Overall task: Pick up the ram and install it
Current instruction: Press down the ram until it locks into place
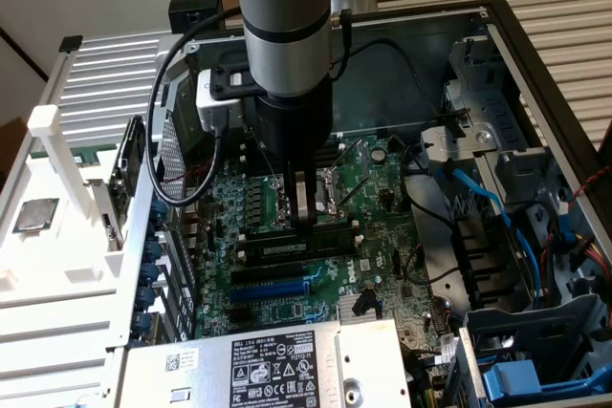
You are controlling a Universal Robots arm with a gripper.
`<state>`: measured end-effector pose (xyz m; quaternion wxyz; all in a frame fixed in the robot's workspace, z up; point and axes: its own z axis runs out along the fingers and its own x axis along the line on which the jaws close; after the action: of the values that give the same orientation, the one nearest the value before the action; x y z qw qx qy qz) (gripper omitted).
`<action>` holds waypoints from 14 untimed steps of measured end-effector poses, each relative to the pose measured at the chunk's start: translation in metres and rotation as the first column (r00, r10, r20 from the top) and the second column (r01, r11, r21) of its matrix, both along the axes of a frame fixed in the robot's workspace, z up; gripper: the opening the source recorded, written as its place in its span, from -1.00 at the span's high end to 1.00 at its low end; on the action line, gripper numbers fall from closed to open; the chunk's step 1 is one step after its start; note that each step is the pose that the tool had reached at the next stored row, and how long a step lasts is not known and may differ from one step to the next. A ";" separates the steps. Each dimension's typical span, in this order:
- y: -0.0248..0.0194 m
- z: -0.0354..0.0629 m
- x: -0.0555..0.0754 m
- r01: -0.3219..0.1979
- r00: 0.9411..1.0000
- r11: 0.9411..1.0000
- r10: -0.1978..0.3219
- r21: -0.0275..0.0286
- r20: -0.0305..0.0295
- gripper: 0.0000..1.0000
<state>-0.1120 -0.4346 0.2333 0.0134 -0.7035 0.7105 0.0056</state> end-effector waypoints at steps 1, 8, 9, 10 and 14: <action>0.0001 -0.0004 0.000 0.000 1.000 1.000 0.000 -0.002 0.000 0.80; 0.0002 -0.0030 0.000 0.000 1.000 1.000 0.000 -0.020 0.000 0.80; 0.0002 -0.0031 0.000 0.000 1.000 1.000 0.000 -0.021 0.000 0.80; 0.0002 -0.0031 0.000 0.000 1.000 1.000 0.000 -0.021 0.000 0.80; 0.0002 -0.0031 0.000 0.000 1.000 1.000 0.000 -0.022 0.000 0.80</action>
<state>-0.1120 -0.4344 0.2302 0.0059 -0.7037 0.7104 -0.0020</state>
